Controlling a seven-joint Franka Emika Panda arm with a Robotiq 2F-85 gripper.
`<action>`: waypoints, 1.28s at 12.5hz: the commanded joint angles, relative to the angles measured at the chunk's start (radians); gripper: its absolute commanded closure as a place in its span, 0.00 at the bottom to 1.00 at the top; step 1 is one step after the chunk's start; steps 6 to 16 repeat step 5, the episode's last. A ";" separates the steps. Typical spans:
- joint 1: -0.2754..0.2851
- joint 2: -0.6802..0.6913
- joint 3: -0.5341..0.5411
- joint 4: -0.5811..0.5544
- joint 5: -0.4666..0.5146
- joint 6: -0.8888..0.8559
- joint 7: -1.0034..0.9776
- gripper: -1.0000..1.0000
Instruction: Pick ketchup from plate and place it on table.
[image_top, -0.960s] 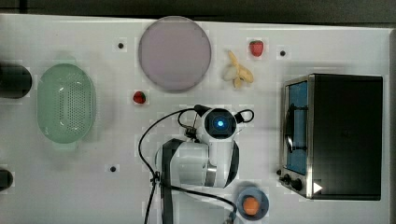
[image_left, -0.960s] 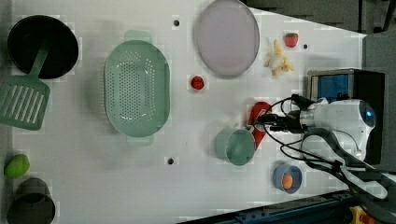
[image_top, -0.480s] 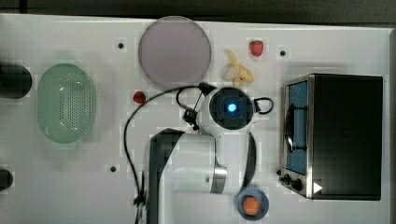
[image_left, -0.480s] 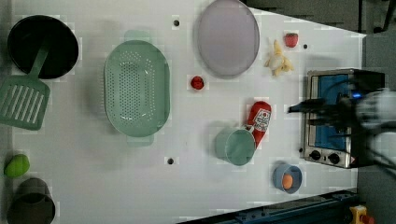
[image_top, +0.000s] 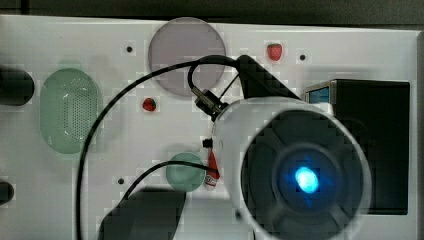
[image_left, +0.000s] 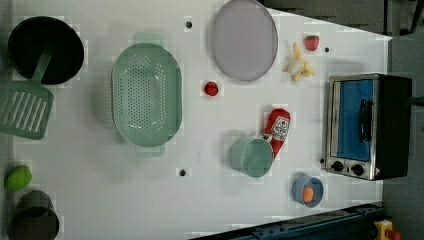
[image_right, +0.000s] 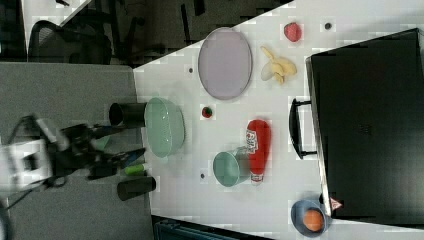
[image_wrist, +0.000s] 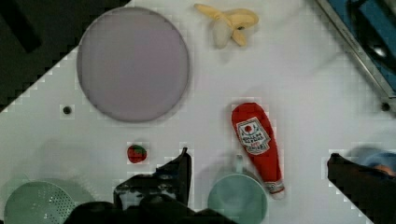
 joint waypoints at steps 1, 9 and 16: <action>0.014 0.067 0.003 0.010 -0.049 -0.072 0.087 0.00; 0.014 0.066 0.005 0.023 -0.049 -0.096 0.087 0.00; 0.014 0.066 0.005 0.023 -0.049 -0.096 0.087 0.00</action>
